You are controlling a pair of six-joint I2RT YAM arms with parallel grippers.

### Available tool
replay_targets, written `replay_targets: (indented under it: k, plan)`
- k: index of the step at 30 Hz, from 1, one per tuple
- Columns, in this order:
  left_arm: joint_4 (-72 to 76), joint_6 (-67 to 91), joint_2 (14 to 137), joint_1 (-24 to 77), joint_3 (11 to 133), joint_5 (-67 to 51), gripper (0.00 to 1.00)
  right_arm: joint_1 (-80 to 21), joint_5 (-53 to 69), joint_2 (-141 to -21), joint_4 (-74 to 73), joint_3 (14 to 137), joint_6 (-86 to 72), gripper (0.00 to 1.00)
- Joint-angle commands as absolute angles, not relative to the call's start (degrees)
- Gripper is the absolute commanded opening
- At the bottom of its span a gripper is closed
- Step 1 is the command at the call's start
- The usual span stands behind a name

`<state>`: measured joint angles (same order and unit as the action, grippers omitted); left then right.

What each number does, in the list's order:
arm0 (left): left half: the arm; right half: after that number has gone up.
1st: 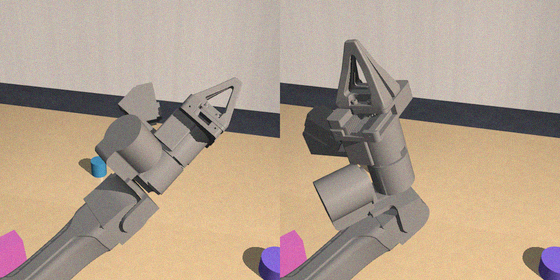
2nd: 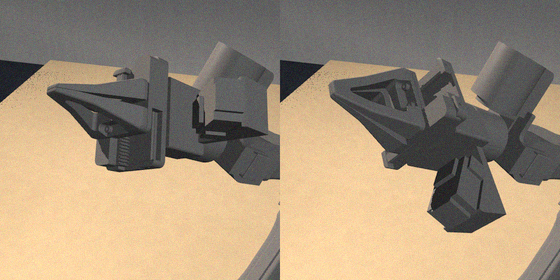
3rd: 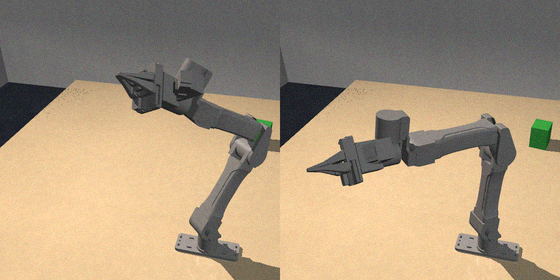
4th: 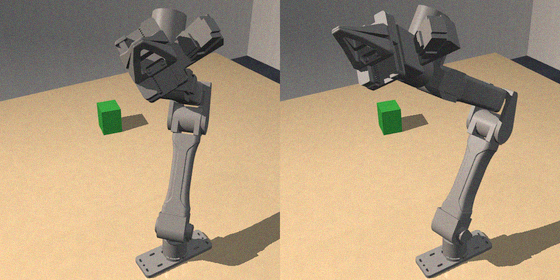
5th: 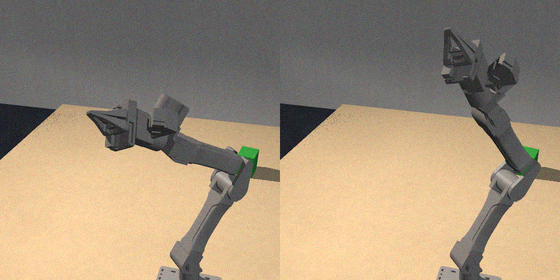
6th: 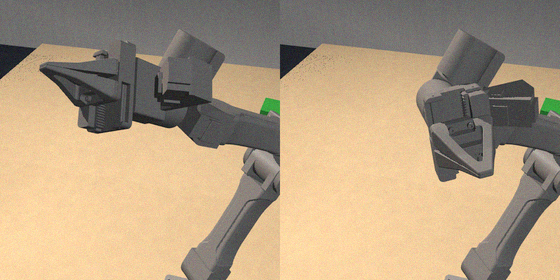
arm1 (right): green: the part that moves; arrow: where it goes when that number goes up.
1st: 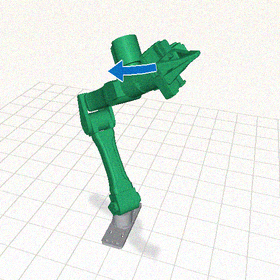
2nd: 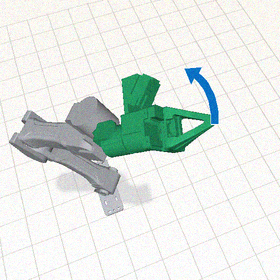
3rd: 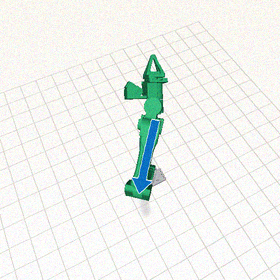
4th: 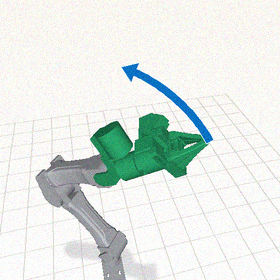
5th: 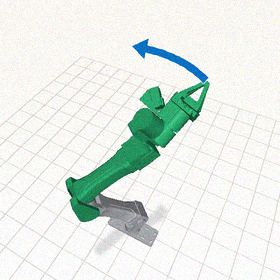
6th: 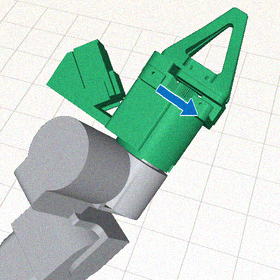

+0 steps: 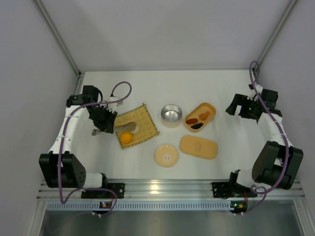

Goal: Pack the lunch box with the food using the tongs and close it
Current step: Pick up the fake food from the plate, then place the fake food in the packing box.

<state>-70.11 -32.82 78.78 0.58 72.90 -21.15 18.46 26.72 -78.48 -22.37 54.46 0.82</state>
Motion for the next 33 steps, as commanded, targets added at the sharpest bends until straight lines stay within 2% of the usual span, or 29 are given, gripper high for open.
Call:
replay_targets:
  k: [1, 13, 24, 33]
  plan:
    - [-70.2, -33.1, 79.2, 0.7, 74.1, -23.9, 0.21, 19.2, 27.8, -78.8, -21.5, 57.2, 0.5, 0.99]
    - [-71.4, -30.5, 80.4, 0.6, 81.4, -27.0, 0.00, 19.2, 27.9, -78.8, -21.4, 57.2, 0.5, 0.99]
    - [-72.3, -26.4, 84.6, 2.4, 93.5, -30.1, 0.00, 19.2, 28.2, -78.8, -21.4, 57.3, 0.4, 0.99]
    - [-68.5, -19.6, 91.0, 15.0, 103.1, -26.5, 0.00, 19.2, 27.9, -78.6, -21.5, 57.2, 0.5, 0.99]
